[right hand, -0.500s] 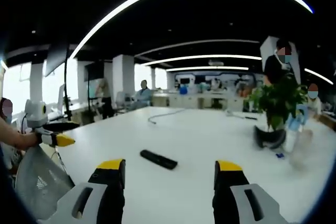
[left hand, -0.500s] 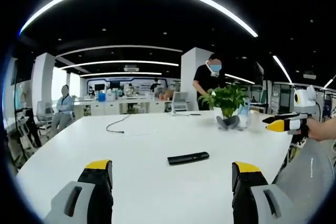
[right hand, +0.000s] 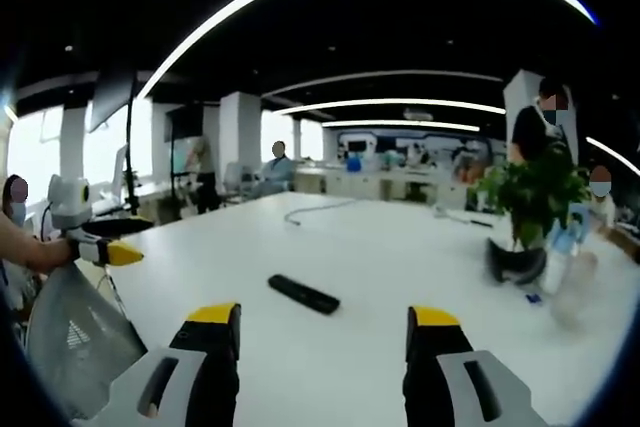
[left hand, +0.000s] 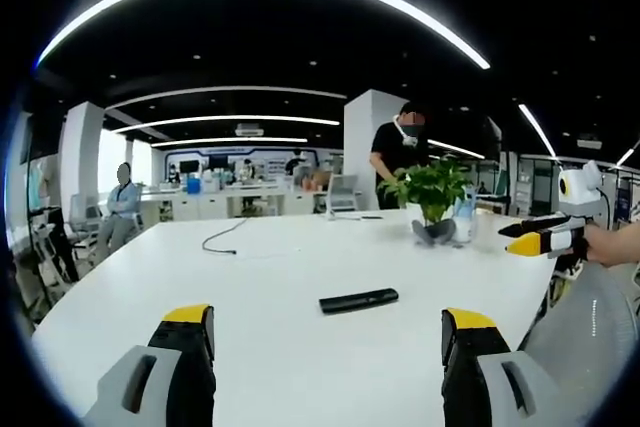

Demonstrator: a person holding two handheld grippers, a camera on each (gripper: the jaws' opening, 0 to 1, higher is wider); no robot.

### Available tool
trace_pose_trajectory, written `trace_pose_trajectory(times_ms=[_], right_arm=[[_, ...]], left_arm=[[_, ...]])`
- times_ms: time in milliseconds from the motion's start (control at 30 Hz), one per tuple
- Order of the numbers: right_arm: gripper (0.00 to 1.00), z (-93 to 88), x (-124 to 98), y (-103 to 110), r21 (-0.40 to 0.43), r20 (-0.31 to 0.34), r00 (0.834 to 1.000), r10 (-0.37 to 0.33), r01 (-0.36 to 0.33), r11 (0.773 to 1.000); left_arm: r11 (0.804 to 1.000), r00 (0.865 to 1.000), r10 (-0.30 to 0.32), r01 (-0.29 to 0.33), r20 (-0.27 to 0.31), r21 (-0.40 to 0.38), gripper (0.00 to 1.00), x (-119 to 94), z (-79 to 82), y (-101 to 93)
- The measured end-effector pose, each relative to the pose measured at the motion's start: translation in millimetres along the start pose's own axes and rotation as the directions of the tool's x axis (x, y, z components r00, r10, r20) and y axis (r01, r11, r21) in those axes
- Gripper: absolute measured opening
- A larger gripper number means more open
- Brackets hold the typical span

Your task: Press the specified remote control buttons in sequence, fully releasing each button before pressing the next.

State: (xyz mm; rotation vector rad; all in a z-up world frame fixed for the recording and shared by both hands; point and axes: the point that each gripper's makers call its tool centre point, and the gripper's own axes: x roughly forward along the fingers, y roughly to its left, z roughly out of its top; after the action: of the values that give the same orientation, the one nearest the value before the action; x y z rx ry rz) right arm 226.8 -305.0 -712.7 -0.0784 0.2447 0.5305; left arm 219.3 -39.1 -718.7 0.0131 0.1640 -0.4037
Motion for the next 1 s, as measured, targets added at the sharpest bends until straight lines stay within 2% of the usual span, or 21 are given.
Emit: trace_pose_trajectory(times_ms=[433, 633, 800, 1000], right_arm=[[0.62, -1.8, 0.2, -1.7, -0.043, -0.014, 1.0, 0.0, 0.0, 0.999], [0.61, -1.3, -1.1, -4.5, -0.03, -0.008, 1.0, -0.006, 0.006, 1.0], [0.6, -3.5, -1.3, -7.8, -0.004, -0.017, 1.0, -0.016, 0.015, 1.0], [0.59, -4.9, -1.7, -9.5, 0.007, -0.023, 1.0, -0.021, 0.021, 1.0]], left_arm=[[1.0, 1.0, 0.01, -0.01, -0.021, 0.02, 0.97, 1.2, -2.7, 0.5], [1.0, 1.0, 0.018, -0.017, -0.01, 0.016, 0.97, 0.8, -1.1, 2.7], [1.0, 0.996, -0.001, 0.004, -0.092, 0.029, 0.97, 5.1, -16.7, -1.2], [0.999, 0.995, -0.023, 0.027, -0.095, 0.034, 0.97, 4.5, -16.8, -6.0]])
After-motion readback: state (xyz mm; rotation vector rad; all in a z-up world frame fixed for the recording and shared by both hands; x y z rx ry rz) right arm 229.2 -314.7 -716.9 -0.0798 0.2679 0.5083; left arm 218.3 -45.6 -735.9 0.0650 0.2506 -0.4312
